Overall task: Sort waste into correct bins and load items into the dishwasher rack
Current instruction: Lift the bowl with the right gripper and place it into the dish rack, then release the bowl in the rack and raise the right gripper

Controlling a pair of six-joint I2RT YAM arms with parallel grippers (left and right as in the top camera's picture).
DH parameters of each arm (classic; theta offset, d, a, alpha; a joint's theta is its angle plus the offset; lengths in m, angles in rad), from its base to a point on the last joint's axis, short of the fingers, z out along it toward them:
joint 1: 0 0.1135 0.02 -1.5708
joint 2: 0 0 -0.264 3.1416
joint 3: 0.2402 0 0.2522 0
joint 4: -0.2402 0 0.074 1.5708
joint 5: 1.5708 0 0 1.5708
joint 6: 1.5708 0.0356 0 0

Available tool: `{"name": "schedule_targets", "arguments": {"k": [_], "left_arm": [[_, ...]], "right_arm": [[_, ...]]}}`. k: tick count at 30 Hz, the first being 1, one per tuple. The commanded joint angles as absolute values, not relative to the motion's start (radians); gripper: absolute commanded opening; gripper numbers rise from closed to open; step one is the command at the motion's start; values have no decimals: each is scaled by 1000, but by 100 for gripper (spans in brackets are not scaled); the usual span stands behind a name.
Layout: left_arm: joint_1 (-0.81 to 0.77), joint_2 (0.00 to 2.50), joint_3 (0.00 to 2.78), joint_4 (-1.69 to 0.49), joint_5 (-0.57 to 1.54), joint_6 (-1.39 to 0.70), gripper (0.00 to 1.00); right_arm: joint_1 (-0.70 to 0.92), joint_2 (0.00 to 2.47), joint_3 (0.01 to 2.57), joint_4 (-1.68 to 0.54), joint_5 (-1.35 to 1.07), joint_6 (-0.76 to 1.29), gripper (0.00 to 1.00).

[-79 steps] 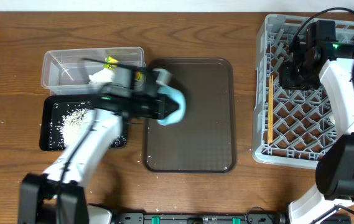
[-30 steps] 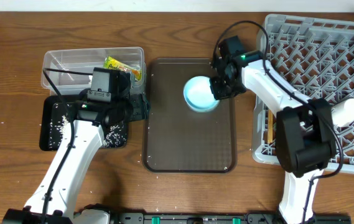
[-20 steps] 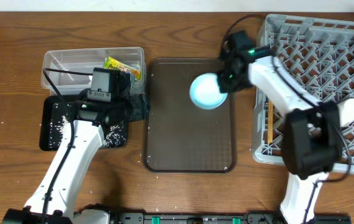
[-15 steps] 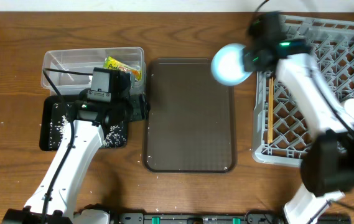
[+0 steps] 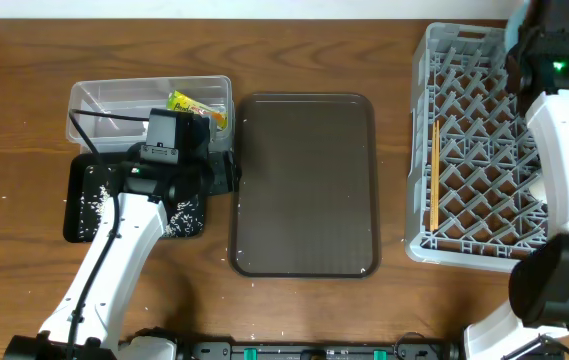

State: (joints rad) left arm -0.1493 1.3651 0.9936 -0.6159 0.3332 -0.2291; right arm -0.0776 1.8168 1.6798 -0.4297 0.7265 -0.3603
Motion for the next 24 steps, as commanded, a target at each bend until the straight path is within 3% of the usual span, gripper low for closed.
{"name": "schedule_targets", "arguments": {"k": [1, 8, 13, 24], "left_arm": [[-146, 1358, 1001, -612, 327, -223, 61], [-146, 1358, 1001, -613, 327, -223, 61], [-146, 1358, 1001, -613, 327, -223, 61], [-146, 1358, 1001, -611, 327, -223, 61]], "right_arm": [[-90, 1869, 1675, -423, 809, -488, 1], [-103, 2000, 1674, -428, 960, -472, 1], [-102, 2061, 1674, -450, 1094, -318, 1], [-67, 2074, 1673, -617, 1088, -130, 1]]}}
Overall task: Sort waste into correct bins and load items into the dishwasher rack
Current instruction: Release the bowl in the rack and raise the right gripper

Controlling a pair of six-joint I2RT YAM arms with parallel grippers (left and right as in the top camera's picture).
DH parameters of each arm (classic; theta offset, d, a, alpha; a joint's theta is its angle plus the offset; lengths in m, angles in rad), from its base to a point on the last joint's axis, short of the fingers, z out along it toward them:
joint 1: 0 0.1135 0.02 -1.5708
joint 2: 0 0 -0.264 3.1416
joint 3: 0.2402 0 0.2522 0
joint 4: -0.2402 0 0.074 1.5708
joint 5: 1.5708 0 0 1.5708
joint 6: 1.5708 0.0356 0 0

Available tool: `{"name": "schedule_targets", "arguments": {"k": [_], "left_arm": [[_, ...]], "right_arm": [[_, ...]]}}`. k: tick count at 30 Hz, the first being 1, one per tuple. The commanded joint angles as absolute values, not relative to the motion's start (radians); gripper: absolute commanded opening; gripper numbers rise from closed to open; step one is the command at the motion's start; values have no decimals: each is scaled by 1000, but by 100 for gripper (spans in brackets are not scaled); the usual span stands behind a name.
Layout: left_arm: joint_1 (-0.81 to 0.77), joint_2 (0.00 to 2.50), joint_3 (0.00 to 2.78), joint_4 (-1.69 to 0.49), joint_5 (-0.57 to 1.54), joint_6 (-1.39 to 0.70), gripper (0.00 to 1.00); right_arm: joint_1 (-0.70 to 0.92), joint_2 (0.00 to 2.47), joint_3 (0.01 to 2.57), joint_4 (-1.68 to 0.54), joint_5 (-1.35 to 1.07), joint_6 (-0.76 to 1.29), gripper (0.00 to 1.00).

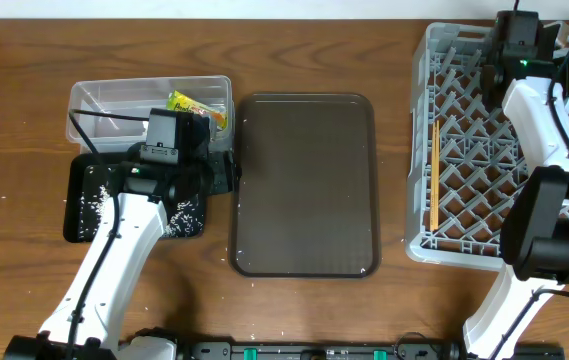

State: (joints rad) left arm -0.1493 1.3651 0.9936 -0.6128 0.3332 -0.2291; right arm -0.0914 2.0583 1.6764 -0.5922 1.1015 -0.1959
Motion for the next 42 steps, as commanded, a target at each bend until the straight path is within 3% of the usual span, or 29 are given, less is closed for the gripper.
{"name": "schedule_targets", "arguments": {"k": [1, 13, 19, 24, 25, 28, 31, 34, 39, 42], "left_arm": [[-146, 1358, 1001, -611, 327, -223, 61], [-146, 1358, 1001, -613, 327, -223, 61], [-146, 1358, 1001, -612, 327, -223, 61], [-146, 1358, 1001, -612, 327, -223, 62], [-146, 1358, 1001, -612, 327, -223, 67], [-146, 1357, 1001, -612, 313, -222, 70], [-146, 1357, 1001, -613, 286, -218, 71], [-146, 1357, 1001, -612, 263, -197, 72], [-146, 1357, 1037, -615, 248, -93, 81], [-118, 1357, 1086, -643, 236, -83, 85]], "right_arm": [[-60, 2074, 1673, -626, 1085, -125, 1], [7, 2074, 1673, -754, 776, -78, 3], [29, 2074, 1673, -852, 743, 24, 3], [42, 2067, 1674, -939, 657, 86, 14], [41, 2058, 1674, -949, 620, 93, 15], [31, 2012, 1675, -962, 478, 93, 18], [7, 1937, 1675, -962, 295, 93, 31], [-32, 1869, 1675, -954, 101, 92, 56], [-84, 1839, 1674, -954, -155, -8, 72], [-104, 1839, 1674, -976, -219, -24, 88]]}}
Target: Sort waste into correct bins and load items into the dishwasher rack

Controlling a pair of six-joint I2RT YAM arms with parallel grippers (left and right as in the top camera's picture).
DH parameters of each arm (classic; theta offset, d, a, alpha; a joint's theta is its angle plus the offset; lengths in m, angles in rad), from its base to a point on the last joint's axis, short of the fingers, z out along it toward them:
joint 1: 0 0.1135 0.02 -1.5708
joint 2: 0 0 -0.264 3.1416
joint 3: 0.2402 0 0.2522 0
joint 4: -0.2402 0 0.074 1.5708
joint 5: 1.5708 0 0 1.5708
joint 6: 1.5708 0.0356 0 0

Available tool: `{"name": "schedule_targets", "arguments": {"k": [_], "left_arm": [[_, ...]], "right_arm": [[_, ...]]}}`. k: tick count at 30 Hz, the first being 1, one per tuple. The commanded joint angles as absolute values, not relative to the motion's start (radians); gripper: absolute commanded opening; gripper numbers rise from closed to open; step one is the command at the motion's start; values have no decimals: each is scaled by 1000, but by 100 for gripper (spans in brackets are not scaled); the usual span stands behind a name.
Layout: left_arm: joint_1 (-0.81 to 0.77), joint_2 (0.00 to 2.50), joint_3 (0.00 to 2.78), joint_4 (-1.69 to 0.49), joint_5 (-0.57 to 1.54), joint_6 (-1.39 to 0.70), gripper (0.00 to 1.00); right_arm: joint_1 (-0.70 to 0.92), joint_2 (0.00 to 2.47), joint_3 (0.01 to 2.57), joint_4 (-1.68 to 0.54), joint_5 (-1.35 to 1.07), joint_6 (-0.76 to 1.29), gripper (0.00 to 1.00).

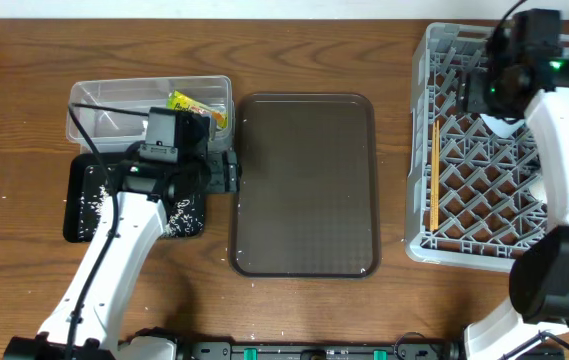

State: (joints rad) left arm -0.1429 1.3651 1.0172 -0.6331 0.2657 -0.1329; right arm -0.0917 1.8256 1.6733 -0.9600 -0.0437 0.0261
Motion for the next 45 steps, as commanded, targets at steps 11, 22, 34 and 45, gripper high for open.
{"name": "schedule_targets", "arguments": {"k": [11, 22, 34, 45], "left_arm": [[91, 1233, 1124, -915, 302, -81, 87], [94, 677, 841, -792, 215, -60, 88], [94, 508, 783, -774, 216, -60, 89], [94, 508, 783, -777, 216, -60, 89]], "right_arm": [[-183, 1794, 1636, -1095, -280, -17, 99], [-156, 1301, 1131, -648, -184, 7, 99], [-159, 951, 886, -608, -191, 6, 99], [-159, 954, 886, -712, -191, 6, 99]]}}
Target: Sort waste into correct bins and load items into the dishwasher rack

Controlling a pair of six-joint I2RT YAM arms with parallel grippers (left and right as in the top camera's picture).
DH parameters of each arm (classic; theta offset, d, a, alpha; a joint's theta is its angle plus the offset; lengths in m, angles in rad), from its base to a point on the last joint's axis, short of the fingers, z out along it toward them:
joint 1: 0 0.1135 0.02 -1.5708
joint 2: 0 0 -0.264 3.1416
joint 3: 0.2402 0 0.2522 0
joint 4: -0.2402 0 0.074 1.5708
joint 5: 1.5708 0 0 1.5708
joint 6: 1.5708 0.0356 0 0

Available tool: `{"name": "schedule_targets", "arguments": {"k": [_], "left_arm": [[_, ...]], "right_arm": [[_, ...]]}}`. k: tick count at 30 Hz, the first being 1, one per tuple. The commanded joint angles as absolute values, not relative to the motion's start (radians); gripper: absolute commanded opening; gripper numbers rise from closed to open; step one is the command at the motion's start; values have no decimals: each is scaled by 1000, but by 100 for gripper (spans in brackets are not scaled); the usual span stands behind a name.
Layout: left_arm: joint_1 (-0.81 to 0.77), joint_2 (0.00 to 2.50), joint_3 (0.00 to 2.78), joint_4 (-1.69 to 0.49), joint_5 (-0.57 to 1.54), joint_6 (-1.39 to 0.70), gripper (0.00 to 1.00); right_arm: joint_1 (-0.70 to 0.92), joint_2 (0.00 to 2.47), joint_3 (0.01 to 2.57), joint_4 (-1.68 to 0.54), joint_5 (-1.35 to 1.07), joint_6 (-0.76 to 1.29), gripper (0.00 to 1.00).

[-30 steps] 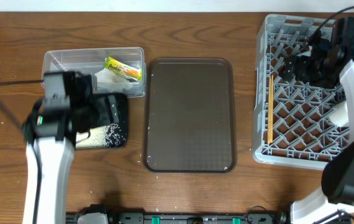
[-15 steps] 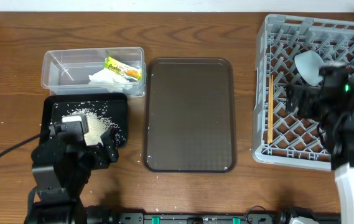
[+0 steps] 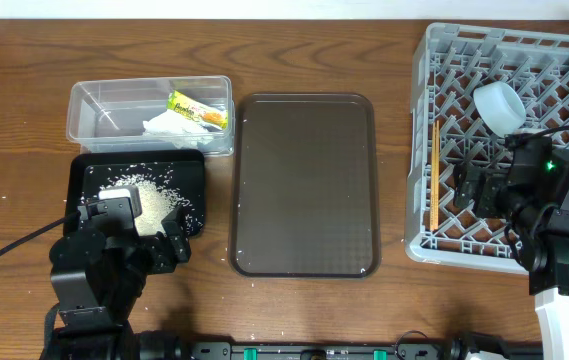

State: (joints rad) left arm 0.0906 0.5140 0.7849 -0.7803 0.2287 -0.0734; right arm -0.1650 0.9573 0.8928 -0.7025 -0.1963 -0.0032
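Observation:
The grey dishwasher rack (image 3: 444, 235) stands at the right. In its back part lies a white cup (image 3: 499, 103), and a wooden chopstick (image 3: 431, 170) lies along its left side. A clear bin (image 3: 94, 100) at the back left holds a yellow wrapper (image 3: 196, 108) and white tissue (image 3: 169, 125). In front of it, a black bin (image 3: 84, 178) holds white rice (image 3: 154, 197). My left gripper (image 3: 176, 248) sits low by the black bin's front right corner. My right gripper (image 3: 461, 187) hovers over the rack's front part. Neither jaw gap shows clearly.
A brown tray (image 3: 304, 185) lies in the middle between the bins and the rack. Something blue shows at the right edge beyond the rack. White grains are scattered on the wooden table (image 3: 14, 200) around the black bin.
My left arm, stretched over the black bin, is now drawn back to the front edge, uncovering the rice. My right arm left the rack's back; the white cup lies free there.
My left arm stayed over the two bins through all earlier moments. My right gripper was first at the rack's far right corner, then at its back edge, then over the back cells with something white under it. Now the cup rests in the rack and both arms are withdrawn.

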Motion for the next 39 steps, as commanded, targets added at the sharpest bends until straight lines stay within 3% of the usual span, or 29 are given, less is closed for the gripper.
{"name": "schedule_targets", "arguments": {"k": [1, 20, 34, 39], "left_arm": [[94, 508, 783, -777, 216, -60, 89], [94, 508, 783, -777, 216, -60, 90], [94, 508, 783, -777, 216, -60, 91], [94, 508, 783, -777, 216, -60, 91]], "right_arm": [[-159, 954, 886, -715, -191, 6, 99], [-155, 846, 853, -708, -176, -43, 99], [-29, 229, 148, 87, -118, -43, 99], [2, 74, 2, 242, -81, -43, 99]]}}
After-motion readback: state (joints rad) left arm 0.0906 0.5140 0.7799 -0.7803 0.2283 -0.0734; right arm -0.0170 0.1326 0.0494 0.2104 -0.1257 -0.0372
